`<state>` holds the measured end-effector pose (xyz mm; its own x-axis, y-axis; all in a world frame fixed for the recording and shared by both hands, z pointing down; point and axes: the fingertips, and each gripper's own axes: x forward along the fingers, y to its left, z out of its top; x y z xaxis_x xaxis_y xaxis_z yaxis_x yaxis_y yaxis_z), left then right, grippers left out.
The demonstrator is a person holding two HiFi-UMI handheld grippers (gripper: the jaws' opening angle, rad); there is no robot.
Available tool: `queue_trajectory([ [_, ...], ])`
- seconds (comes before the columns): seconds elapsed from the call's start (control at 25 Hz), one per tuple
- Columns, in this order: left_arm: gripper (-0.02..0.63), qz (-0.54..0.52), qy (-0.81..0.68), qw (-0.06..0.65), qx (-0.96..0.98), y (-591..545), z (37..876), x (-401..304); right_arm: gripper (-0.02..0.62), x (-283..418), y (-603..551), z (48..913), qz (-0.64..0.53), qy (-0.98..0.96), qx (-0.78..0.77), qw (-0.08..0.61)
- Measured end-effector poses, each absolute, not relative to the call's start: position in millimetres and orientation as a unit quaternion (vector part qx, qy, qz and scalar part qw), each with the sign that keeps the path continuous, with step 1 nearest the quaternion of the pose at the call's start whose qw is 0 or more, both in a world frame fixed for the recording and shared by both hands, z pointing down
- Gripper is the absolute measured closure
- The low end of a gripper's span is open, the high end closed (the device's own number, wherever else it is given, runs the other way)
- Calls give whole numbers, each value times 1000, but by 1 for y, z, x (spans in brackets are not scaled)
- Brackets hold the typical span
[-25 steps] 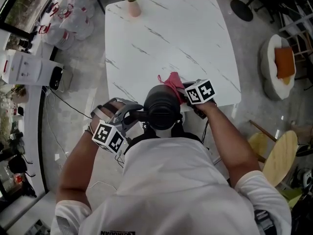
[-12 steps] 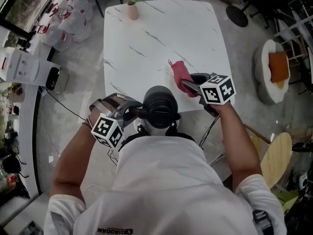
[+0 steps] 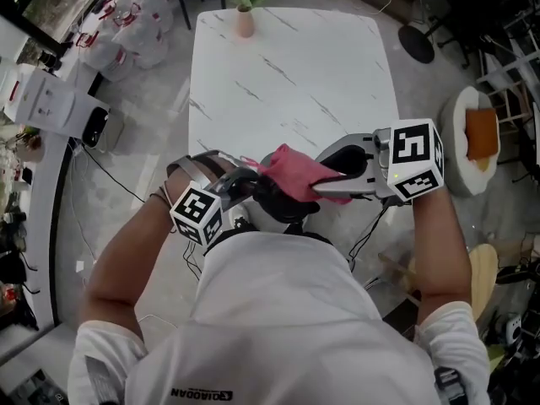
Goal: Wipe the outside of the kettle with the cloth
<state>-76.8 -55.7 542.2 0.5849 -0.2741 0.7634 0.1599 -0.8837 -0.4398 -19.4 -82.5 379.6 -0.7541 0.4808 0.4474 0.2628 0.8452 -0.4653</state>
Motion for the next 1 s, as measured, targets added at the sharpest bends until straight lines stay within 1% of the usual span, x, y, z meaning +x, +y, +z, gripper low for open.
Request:
queue_trajectory([
  [0.12,503,-458,29,247,-853,-55,541,-75,497,-22,-63,382,197,-890,-276,304],
  [0.32,503,-463,29,260,-847,-51,540,-72,497,-41,-83,448,155,-862,-244,418],
  [0.56,503,-470,30,269,-840,-50,539,-70,497,-58,-101,498,48,-821,-225,523],
  [0.8,503,-473,37,271,-837,-48,538,-70,497,-76,-113,521,15,-801,-229,553],
  [1.0,503,-475,38,274,-835,-47,539,-69,498,-81,-133,557,-18,-779,-213,590],
])
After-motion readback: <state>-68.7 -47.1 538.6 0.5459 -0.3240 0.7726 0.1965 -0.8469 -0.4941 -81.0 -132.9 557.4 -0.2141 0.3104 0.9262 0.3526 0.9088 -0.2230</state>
